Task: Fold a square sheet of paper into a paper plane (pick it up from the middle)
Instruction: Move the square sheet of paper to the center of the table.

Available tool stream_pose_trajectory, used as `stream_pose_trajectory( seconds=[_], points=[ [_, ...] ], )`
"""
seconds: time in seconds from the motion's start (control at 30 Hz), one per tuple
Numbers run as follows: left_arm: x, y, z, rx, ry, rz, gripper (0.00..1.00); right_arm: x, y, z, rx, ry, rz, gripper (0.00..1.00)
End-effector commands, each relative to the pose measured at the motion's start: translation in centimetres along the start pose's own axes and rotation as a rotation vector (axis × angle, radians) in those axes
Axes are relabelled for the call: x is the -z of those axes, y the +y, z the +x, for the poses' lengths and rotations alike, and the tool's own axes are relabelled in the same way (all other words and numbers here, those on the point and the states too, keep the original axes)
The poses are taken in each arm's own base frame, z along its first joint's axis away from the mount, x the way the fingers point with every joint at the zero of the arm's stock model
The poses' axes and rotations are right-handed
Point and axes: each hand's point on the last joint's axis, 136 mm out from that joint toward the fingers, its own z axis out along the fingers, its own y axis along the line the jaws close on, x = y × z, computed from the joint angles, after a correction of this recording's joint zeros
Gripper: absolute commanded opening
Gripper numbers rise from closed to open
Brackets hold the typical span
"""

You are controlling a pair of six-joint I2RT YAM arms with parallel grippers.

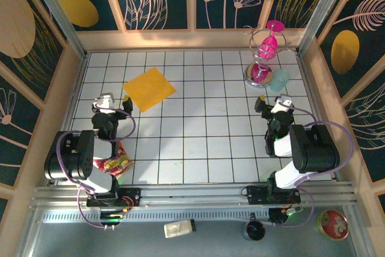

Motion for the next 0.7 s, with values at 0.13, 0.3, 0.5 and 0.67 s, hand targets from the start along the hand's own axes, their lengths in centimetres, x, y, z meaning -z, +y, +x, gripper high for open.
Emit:
stream_pose_trajectory(
  seconds=[0.13,0.3,0.5,0.67],
  points=[
    [0.9,1.0,-1.1,0.03,-0.07,-0.058,0.99,0.0,0.0,-1.3,0.003,-0.05,-0.005,0.99],
    [2.5,2.0,-2.8,0.055,-0.121,-0.123,0.99,0.1,0.5,-3.0,0.029,-0.046,0.022,0.99],
    [2.5,3.5,-5.5,0.164,-0.084,-0.228,0.99,-0.3,1.2,-5.8,-0.051,0.021,0.068,0.99],
    [2.3,2.4,-7.2,0.369,-0.021,-0.183,0.99,-0.8,3.3,-5.3,-0.169,0.213,0.051,0.99]
  ],
)
